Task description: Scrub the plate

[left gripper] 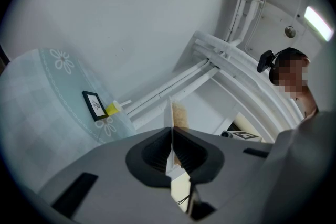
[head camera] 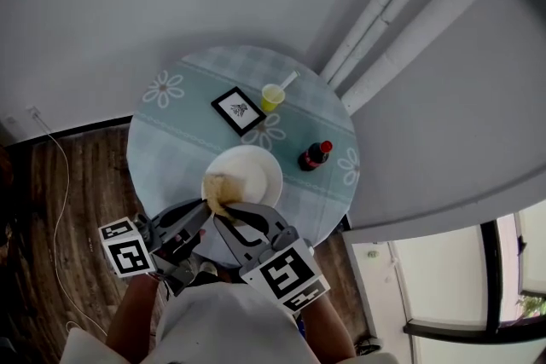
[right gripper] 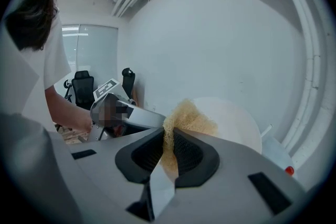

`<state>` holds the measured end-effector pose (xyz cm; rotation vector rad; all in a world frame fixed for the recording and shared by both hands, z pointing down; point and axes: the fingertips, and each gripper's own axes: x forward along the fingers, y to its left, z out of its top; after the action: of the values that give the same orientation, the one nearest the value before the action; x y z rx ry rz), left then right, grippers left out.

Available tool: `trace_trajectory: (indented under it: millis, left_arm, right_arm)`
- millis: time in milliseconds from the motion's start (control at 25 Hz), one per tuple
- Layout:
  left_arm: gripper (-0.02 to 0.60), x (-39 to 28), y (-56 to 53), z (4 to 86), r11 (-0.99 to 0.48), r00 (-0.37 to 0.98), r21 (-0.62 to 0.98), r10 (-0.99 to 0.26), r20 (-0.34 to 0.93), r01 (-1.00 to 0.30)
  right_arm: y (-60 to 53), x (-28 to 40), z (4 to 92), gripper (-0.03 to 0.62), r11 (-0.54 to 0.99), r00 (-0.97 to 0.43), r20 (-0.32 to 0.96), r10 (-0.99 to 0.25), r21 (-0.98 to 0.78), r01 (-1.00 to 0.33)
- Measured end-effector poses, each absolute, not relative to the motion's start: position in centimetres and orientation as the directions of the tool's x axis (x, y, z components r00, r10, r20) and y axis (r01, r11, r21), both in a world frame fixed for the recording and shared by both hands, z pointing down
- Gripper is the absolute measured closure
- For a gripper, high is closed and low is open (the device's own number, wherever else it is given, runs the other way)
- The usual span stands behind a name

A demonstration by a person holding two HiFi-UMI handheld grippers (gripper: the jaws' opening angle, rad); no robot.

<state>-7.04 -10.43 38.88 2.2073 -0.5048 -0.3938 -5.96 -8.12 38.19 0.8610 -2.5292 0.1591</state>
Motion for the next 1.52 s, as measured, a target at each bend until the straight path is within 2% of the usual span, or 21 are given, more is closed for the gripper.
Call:
trace_trajectory:
  millis: [720, 1520]
  left_arm:
    - [0.565, -8.1, -12.3, 38.8, -0.542, 0.809, 0.801, -0.573, -0.13, -0.256]
    - [0.565, -8.6, -12.9, 39.4, -0.506, 0.78, 0.836, -0.604, -0.166, -0.213]
  right_arm:
    - [-7.3, -6.4, 39.5, 0.533, 0.817, -0.688, 0.514, -0.512, 0.046, -0.574]
    - [-8.0, -3.9, 40.6, 0.533, 0.763, -0.649, 0.544, -0.531, -0.026, -0.646]
